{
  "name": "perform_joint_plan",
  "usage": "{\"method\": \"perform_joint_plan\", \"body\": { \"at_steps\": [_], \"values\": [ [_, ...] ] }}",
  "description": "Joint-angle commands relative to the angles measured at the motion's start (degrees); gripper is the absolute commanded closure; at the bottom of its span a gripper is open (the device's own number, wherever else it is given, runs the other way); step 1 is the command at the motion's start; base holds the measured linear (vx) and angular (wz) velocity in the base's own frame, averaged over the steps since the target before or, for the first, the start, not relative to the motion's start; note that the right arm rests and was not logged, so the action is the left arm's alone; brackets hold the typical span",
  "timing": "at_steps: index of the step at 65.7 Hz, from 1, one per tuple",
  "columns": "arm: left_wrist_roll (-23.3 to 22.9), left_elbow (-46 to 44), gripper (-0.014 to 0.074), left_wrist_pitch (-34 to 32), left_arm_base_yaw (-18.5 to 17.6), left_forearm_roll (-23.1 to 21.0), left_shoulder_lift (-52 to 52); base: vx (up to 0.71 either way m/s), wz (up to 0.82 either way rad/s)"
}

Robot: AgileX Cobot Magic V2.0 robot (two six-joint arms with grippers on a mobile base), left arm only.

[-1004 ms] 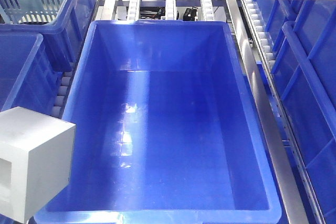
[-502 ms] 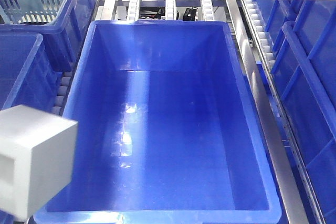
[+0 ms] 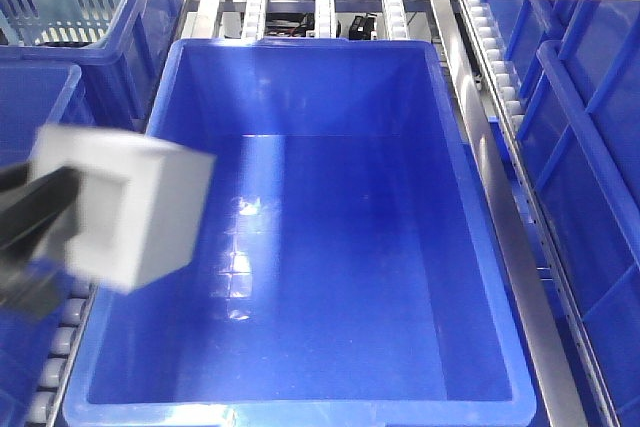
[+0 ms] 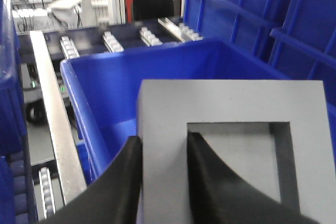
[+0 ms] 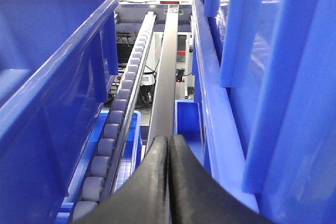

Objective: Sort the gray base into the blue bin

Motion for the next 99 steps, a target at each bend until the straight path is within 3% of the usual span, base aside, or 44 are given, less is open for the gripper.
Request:
{"method": "perform_joint_plan", "body": {
  "at_steps": [1,22,52,84,99],
  "values": [
    [-1.19,-5.14,0.0589,-6.54,-0.51,-0.64,3.93,0.00,0.00],
    [-1.24,-12.59,0.0580,-7.92,-8.19,-0.64,19.29,0.00,0.00],
    [-1.24,-25.12,0.0571,-7.23,-9.90,-0.59,40.03,0.00,0.00],
    [-1.13,-36.28,0.0563,7.64,-9.90,-0.54,54.09,0.00,0.00],
    [-1.08,-37.35,0.0549,9.15,-9.90,-0.54,57.44,0.00,0.00]
  ]
}}
